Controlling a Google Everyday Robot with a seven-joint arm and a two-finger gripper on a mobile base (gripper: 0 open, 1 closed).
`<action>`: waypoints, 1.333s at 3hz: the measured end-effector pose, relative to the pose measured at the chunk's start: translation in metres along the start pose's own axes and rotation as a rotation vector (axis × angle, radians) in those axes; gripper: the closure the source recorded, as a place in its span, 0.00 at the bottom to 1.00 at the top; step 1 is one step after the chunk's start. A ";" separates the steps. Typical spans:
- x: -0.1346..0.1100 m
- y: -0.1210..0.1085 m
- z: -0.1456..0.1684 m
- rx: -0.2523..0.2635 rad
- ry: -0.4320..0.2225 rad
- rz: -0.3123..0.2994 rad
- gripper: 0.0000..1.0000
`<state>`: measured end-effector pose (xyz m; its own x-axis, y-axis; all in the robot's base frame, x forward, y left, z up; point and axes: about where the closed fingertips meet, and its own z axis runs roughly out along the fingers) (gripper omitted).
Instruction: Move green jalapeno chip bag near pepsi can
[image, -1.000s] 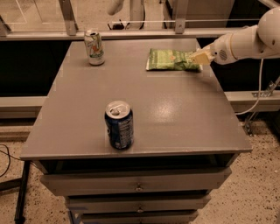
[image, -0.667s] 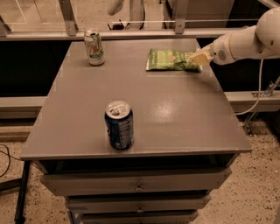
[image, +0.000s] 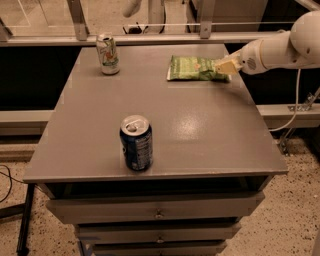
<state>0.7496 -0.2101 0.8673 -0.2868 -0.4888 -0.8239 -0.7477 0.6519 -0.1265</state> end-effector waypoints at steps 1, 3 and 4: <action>-0.005 -0.013 0.008 0.030 -0.031 -0.002 0.13; 0.002 -0.035 0.030 0.075 -0.033 0.002 0.00; 0.013 -0.041 0.036 0.086 -0.019 0.019 0.00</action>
Offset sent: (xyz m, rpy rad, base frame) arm 0.0533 -0.0130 -0.0007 -0.0001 -0.0990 -0.0729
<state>0.7981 -0.2222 0.8414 -0.2887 -0.4651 -0.8368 -0.6874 0.7091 -0.1570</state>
